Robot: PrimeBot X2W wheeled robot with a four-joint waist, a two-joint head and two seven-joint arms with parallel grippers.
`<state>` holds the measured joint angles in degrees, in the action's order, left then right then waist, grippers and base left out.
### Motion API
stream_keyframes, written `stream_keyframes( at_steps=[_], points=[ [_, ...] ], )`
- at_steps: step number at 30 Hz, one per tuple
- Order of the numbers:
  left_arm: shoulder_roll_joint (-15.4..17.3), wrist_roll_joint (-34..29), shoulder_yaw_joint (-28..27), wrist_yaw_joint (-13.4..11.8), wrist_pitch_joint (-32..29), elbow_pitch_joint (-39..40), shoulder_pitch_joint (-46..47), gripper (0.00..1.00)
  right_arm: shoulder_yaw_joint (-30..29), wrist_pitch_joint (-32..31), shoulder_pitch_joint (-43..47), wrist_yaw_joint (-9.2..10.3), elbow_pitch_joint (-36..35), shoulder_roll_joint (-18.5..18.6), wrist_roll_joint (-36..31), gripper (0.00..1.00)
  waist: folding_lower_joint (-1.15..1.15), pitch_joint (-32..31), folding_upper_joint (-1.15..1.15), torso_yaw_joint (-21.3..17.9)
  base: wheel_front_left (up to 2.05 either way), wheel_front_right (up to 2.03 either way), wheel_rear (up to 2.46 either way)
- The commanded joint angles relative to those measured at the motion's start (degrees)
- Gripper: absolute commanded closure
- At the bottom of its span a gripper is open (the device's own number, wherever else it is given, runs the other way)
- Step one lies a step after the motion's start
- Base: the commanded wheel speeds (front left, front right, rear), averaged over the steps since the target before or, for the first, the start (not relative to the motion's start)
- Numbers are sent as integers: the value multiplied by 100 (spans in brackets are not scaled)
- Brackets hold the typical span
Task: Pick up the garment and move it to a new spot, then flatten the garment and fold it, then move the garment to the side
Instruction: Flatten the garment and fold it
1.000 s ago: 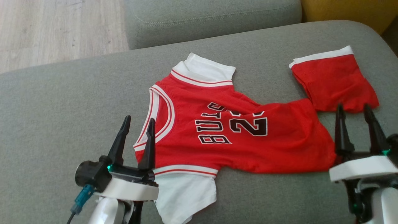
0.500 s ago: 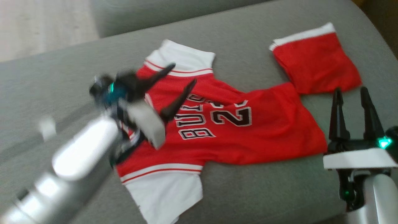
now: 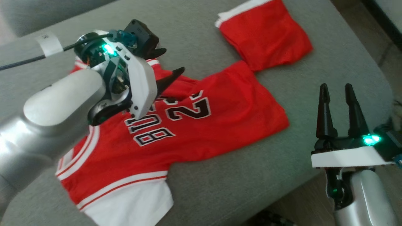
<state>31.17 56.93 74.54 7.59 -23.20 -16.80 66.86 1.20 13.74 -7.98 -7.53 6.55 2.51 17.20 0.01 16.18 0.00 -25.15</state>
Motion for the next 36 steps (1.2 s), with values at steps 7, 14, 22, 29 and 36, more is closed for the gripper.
stream_keyframes(
  at_steps=[7,14,22,29,36],
  points=[
    [126,-278,-122,-10,-472,4,307,0,254,114,-266,4,-117,37,178,0,-1,364,0,-539,0,0,0],
    [412,-388,-120,-10,-1057,394,218,0,347,124,-301,4,-171,37,273,0,-1,486,0,-713,0,0,0],
    [616,-559,-119,-10,-1351,659,186,0,400,125,-267,4,-237,37,355,0,-1,588,0,-820,0,0,0],
    [448,-931,-119,-10,-1220,514,122,0,360,125,-239,4,-308,37,392,0,-1,726,0,-841,0,0,0],
    [373,-1188,-119,-10,-1309,493,-28,0,333,126,-209,4,-364,37,445,0,-1,815,0,-859,0,0,0]
  ],
)
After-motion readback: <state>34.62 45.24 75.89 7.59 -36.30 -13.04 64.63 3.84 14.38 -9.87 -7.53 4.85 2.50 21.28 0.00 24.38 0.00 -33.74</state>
